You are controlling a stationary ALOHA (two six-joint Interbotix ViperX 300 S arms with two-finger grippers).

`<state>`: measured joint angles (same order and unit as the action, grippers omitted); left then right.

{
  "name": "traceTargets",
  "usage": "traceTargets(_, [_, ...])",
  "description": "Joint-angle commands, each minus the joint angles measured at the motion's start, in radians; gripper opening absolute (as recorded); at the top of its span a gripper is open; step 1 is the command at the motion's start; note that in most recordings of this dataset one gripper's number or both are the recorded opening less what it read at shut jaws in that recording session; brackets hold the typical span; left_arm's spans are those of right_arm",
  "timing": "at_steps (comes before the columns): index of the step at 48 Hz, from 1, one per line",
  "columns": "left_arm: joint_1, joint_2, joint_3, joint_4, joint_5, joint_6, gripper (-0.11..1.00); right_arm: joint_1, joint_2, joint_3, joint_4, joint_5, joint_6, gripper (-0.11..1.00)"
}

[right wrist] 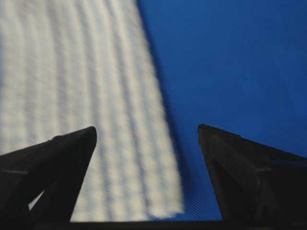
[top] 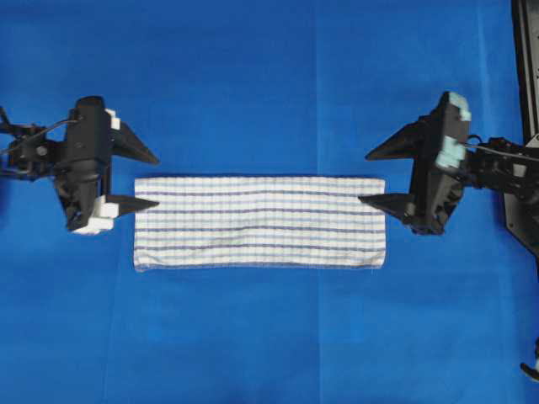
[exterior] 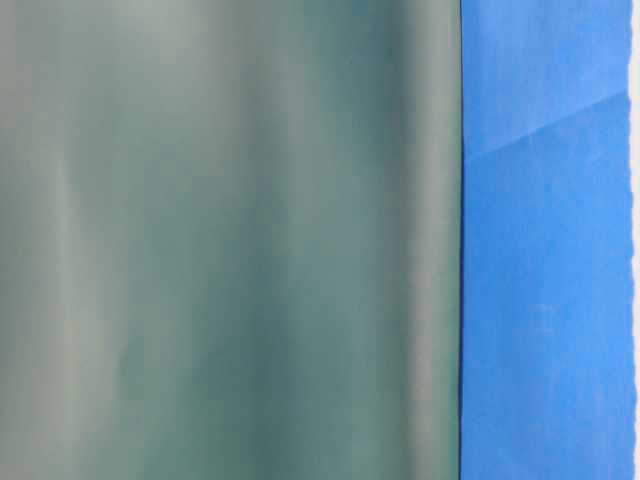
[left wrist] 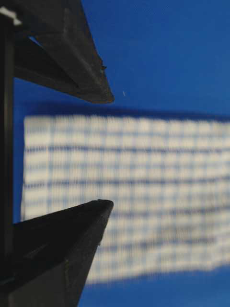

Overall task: Fold the blue towel.
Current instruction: 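Release the edge and grasp the folded strip's left and right ends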

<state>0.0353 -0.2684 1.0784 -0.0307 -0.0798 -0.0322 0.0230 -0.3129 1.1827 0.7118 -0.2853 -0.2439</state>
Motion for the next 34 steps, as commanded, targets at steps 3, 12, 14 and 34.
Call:
traceTargets(3, [0.041,0.100,-0.014,0.003,-0.066,0.003,0.77,-0.018,0.097,-0.008,-0.002,-0.035,-0.003,0.87])
traceTargets(12, [0.052,0.232,-0.021,0.002,-0.146,0.003,0.77,-0.018,0.206,-0.031,0.009,-0.071,0.000,0.87])
traceTargets(14, [0.052,0.245,-0.020,0.000,-0.152,0.003,0.77,-0.018,0.221,-0.034,0.014,-0.072,0.000,0.87])
traceTargets(34, [0.054,0.262,0.006,-0.002,-0.149,-0.002,0.45,-0.003,0.247,-0.040,0.017,-0.060,0.000,0.57])
